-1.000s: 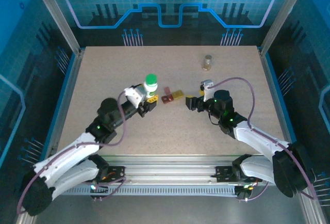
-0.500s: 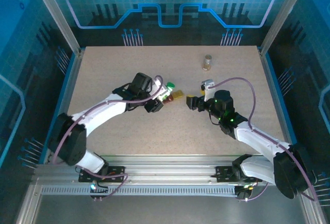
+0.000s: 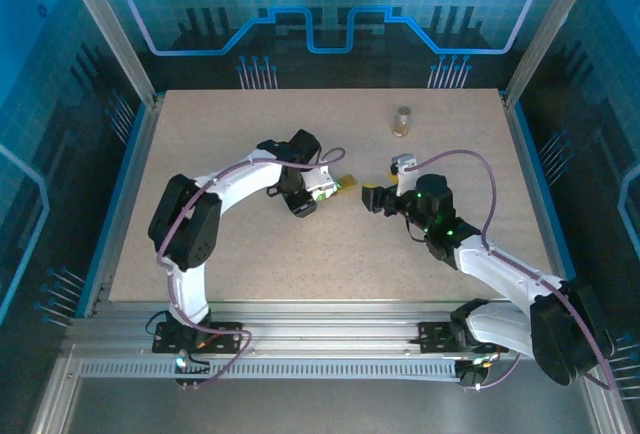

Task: Sort the pills into containers

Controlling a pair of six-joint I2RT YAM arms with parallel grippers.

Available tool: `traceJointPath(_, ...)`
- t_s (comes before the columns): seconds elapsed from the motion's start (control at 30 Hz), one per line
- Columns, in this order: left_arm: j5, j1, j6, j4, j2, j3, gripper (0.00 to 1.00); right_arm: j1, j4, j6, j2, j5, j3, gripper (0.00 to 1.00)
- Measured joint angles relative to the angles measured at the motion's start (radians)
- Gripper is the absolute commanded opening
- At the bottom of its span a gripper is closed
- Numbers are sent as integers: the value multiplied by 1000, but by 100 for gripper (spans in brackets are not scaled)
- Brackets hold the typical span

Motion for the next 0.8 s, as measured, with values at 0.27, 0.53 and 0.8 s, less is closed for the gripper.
traceJointPath(0.27, -124, -3, 53, -106, 84, 119, 0, 0, 0, 0, 0, -1, 0, 79)
traceJointPath(0.53, -208, -36, 99, -153, 127, 192, 0, 0, 0, 0, 0, -1, 0, 79)
traceJointPath(0.8, -298, -60, 136, -182, 186, 225, 0, 0, 0, 1, 0, -1, 0, 80)
